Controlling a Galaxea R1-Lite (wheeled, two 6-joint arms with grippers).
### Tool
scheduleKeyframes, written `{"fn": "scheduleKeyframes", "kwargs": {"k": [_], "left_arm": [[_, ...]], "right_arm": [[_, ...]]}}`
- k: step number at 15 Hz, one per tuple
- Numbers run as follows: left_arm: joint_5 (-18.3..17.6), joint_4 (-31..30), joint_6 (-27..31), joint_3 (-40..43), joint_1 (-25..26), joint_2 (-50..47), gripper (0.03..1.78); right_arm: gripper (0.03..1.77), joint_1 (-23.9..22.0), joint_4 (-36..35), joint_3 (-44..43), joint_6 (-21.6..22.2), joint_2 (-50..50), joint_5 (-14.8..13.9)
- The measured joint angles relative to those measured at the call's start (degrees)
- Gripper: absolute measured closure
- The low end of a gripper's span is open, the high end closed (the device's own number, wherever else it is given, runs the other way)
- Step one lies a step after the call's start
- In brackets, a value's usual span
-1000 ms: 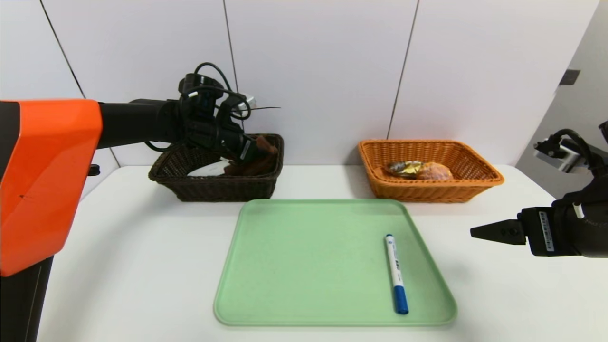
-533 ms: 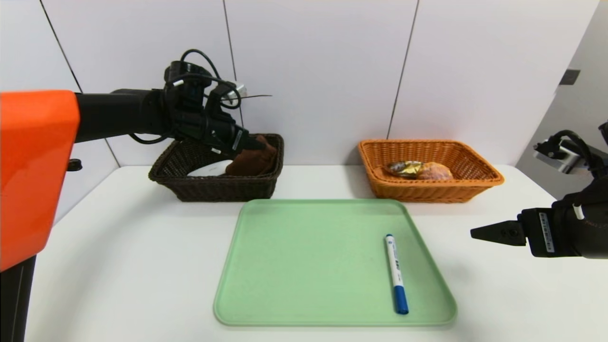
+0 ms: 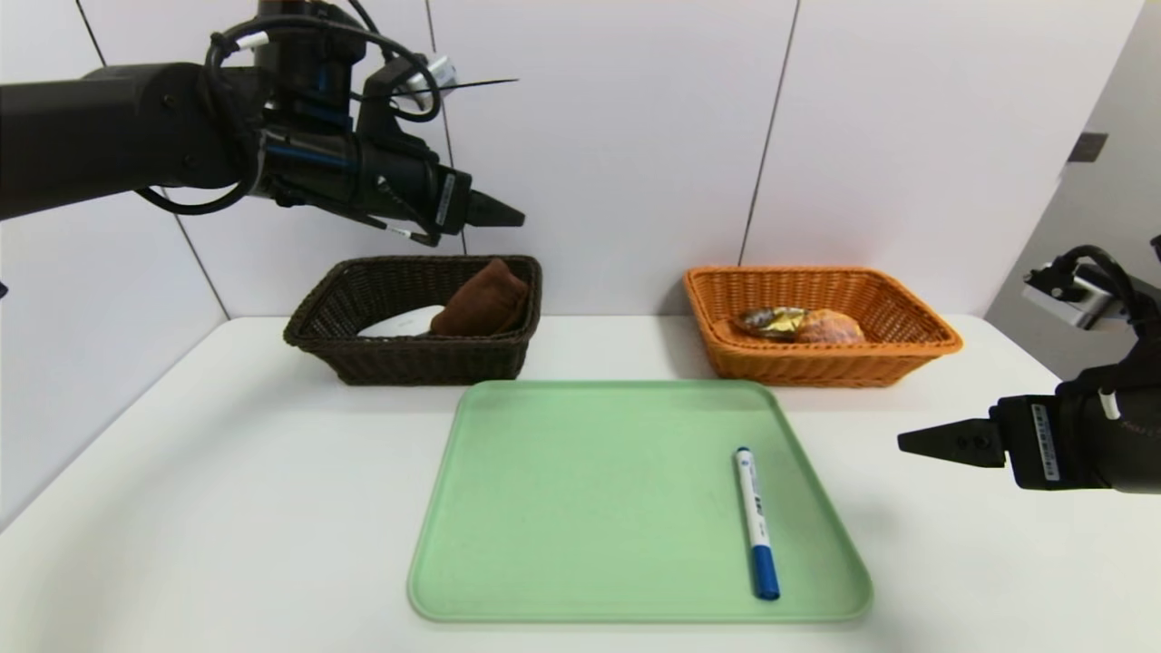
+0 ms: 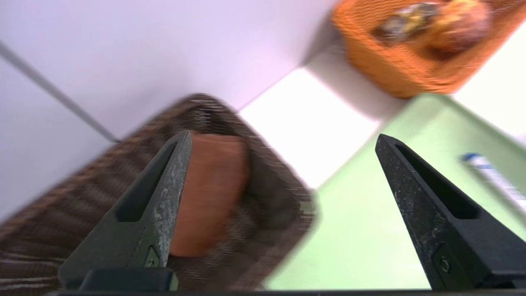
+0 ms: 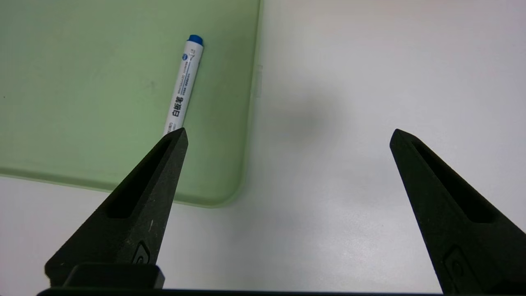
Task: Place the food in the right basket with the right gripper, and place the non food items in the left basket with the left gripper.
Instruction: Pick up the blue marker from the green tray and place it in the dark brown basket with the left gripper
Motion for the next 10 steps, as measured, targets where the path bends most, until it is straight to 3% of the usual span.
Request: {"fn": "scheduleKeyframes", "kwargs": {"k": [3, 5, 10], "left_arm": [[10.95, 6.67, -5.44, 0.09, -7.95, -1.90, 0.19], [18.38, 9.42, -12.40, 0.17, -13.90, -2.41, 0.17], [28.99, 15.24, -26.45, 0.34, -27.04, -1.12, 0.14]], "right_arm": [[0.10, 0.00, -0.06, -0.06, 0.00, -0.15, -0.04], [0.11, 0.00, -0.06, -0.17, 0.02, -0.20, -0.06], [0.10, 0.00, -0.63, -0.01, -0.02, -0.30, -0.04]]}}
